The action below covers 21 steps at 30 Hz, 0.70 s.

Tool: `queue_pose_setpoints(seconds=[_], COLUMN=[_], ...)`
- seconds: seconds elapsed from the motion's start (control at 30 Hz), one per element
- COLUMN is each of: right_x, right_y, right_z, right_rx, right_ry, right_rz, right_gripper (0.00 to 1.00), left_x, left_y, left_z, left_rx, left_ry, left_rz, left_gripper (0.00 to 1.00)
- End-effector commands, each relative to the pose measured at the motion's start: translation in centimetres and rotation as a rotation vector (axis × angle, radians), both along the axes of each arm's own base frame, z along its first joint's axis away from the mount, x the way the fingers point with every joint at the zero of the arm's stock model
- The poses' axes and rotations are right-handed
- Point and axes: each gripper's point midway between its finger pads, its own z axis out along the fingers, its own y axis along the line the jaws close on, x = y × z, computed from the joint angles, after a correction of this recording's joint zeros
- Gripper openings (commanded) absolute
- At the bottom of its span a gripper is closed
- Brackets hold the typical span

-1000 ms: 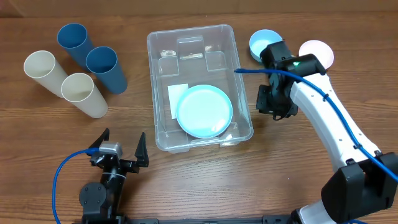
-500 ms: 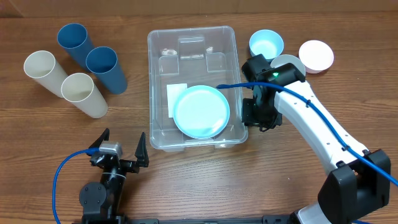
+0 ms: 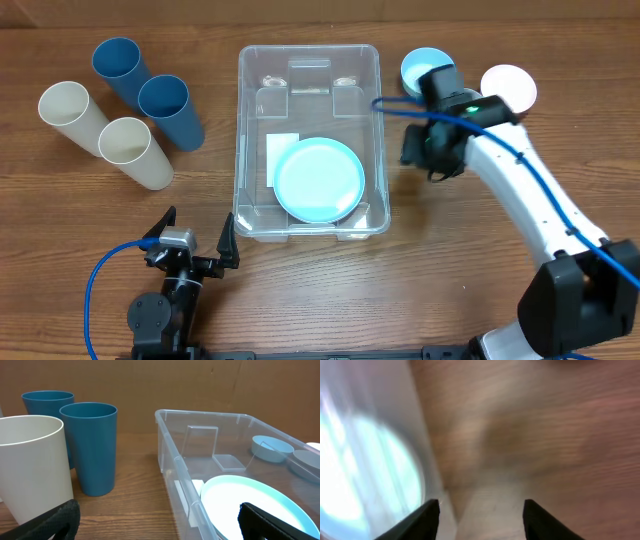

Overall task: Pack container
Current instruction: 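Grip the rim of the grey bowl with the right gripper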

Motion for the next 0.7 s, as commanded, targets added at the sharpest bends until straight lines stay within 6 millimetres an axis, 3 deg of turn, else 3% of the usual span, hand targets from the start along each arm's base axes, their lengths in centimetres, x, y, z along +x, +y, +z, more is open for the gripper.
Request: queue_pose_setpoints(seconds=[0.0, 0.1, 0.2, 0.37, 0.57, 0.63, 0.67], right_x=[3.4, 6.7, 8.8, 10.0, 9.2, 8.9, 8.9], right_y=[-5.8, -9.4, -12.8, -14.0, -14.4, -14.3, -14.3], right_z=[1.3, 2.2, -0.2, -5.1, -10.2, -11.2, -11.4], right_rx=[0.02, 0.119, 0.095, 0.07, 0.035, 0.034, 0.034], right_ry=[-0.117, -0.232, -0.252, -0.193, -0.081, -0.058, -0.055], right_rz=[-0.171, -0.273, -0.374, -0.455, -0.49, -0.491, -0.49], right_gripper=[0.66, 0.7, 0.71, 0.67, 0.57, 0.46, 0.35], left_x=[0.0, 0.0, 0.0, 0.0, 0.0, 0.0, 0.0], left_y=[0.2, 0.2, 0.2, 0.2, 0.2, 0.2, 0.2], left_z=[-0.1, -0.1, -0.1, -0.1, -0.1, -0.1, -0.1], left_rx=[0.015, 0.015, 0.015, 0.015, 0.015, 0.015, 0.015], left_ry=[-0.003, -0.003, -0.003, -0.003, -0.003, -0.003, -0.003], left_rz=[0.006, 0.006, 0.006, 0.006, 0.006, 0.006, 0.006], left_gripper=[1.0, 1.0, 1.0, 1.0, 1.0, 1.0, 1.0])
